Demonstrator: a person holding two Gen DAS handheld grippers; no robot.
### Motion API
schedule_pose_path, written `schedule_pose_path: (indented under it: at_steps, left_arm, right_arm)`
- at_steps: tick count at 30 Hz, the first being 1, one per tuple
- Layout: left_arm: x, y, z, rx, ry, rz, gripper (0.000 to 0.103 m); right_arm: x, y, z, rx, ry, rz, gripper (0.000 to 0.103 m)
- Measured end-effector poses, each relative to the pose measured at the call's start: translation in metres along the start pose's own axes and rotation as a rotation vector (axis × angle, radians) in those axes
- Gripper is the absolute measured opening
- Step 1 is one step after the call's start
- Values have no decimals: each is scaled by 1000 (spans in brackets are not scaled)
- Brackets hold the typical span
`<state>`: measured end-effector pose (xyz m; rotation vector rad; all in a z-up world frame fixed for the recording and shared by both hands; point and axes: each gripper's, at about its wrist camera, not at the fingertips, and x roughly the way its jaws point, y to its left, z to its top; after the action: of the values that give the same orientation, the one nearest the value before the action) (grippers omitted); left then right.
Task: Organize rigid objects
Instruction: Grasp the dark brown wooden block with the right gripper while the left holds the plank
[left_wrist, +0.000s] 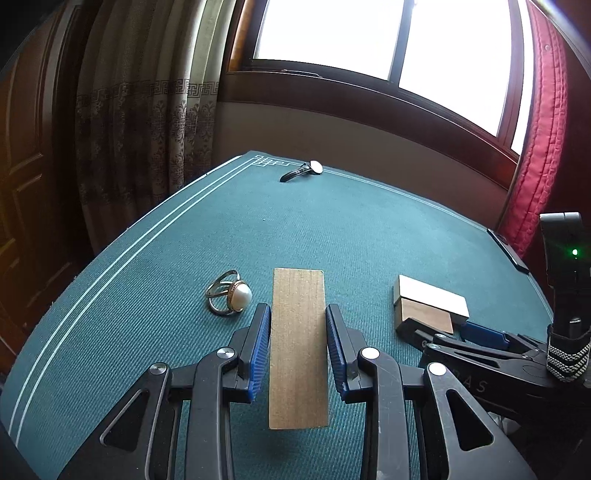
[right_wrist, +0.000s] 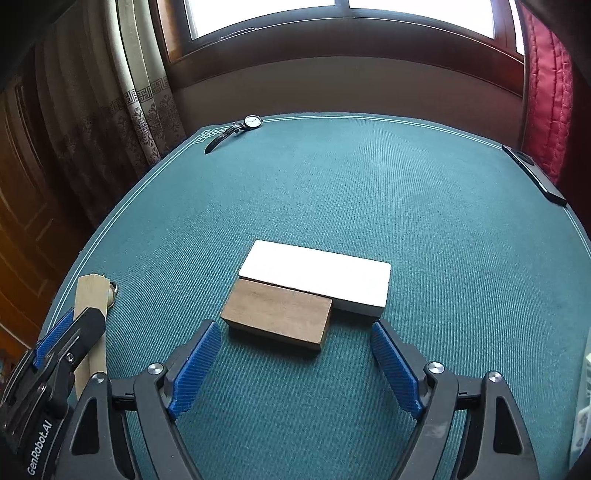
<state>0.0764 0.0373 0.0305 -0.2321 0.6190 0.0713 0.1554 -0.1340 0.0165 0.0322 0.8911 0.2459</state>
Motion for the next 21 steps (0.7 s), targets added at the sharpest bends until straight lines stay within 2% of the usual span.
schedule_pose_path:
  at_steps: [4,9,17,21]
  left_arm:
    - [1,1,0,-8,3,3,31]
    - [1,2,0,-14,8,1,31]
    - [1,0,-1,-7,5,-9,31]
    - [1,0,-1,-12,9,-19,31]
  right_arm:
    - [5,7,4,-16,-1,-7,87]
    - [11,15,4,-58,-16,-66,87]
    - [4,13,-1,-90,-28,-96,67]
    - [-3,9,-10,-93,-30,-93,67]
